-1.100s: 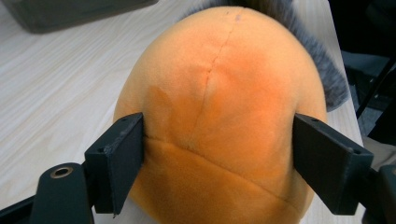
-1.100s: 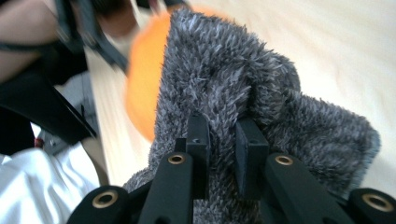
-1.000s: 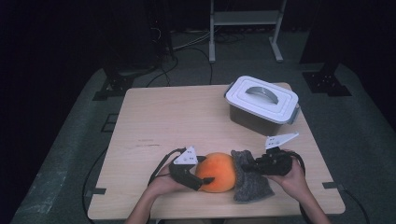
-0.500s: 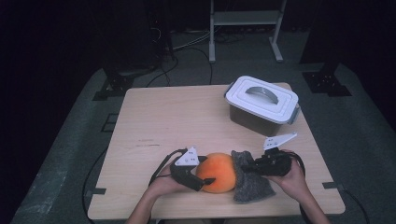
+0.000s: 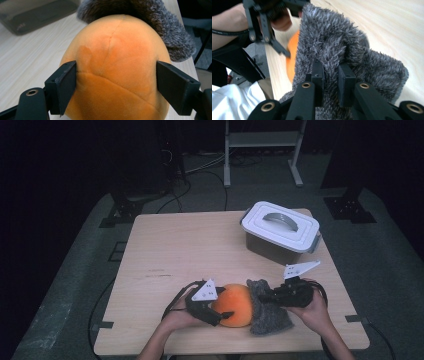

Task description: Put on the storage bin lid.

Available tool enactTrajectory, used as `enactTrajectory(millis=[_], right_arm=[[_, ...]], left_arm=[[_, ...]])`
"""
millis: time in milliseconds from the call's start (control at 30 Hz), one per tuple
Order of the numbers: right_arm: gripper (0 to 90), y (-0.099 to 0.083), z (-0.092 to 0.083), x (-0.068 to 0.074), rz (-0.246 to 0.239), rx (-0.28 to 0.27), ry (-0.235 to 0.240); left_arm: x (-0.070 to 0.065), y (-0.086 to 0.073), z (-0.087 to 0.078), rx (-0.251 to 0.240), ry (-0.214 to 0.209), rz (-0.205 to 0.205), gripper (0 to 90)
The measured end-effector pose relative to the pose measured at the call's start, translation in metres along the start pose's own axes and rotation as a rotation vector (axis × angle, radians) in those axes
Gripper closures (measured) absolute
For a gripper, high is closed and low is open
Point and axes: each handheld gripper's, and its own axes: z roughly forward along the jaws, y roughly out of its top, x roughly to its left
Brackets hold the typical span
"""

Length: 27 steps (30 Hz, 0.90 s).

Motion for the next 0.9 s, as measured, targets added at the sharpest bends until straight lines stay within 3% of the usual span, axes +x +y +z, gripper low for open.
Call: enactTrajectory(millis=[167, 367, 433, 500, 567, 633, 733, 800, 867, 900], right_arm=[[77.1, -0.001, 0.012, 0.001, -0.007, 0.039, 0.011], [76.5, -0.017, 0.012, -0.016, 0.061, 0.091, 0.038], [76.7, -0.020, 0.009, -0.019, 0.068, 0.100, 0.028], [77.3, -0.016, 0.003, -0.016, 0.056, 0.077, 0.011], [77.9, -0.007, -0.002, -0.007, 0.024, 0.028, 0.013], [78.2, 0.002, -0.002, 0.004, -0.009, 0.014, 0.010], [78.2, 0.005, 0.006, 0.011, -0.047, 0.045, -0.007], [78.2, 0.002, 0.010, 0.008, -0.035, 0.056, 0.002], [78.2, -0.002, 0.011, 0.004, -0.020, 0.064, 0.023], [78.2, -0.004, 0.010, 0.002, -0.015, 0.068, 0.029]], left_arm=[[-0.006, 0.004, 0.001, 0.014, 0.011, 0.042, 20.0], [-0.004, 0.003, 0.001, 0.000, 0.008, 0.020, 20.6], [-0.004, 0.004, 0.001, 0.006, 0.011, 0.022, 20.6], [-0.005, 0.006, 0.001, 0.007, 0.012, 0.029, 20.9], [-0.007, 0.009, 0.002, 0.003, 0.017, 0.031, 21.8], [-0.011, 0.013, 0.003, 0.009, 0.019, 0.049, 22.0], [-0.015, 0.015, 0.004, 0.017, 0.024, 0.073, 22.0], [-0.014, 0.014, 0.004, 0.015, 0.018, 0.077, 21.1], [-0.013, 0.014, 0.004, -0.004, 0.004, 0.063, 17.8], [-0.011, 0.014, 0.002, -0.031, -0.015, 0.035, 14.9]])
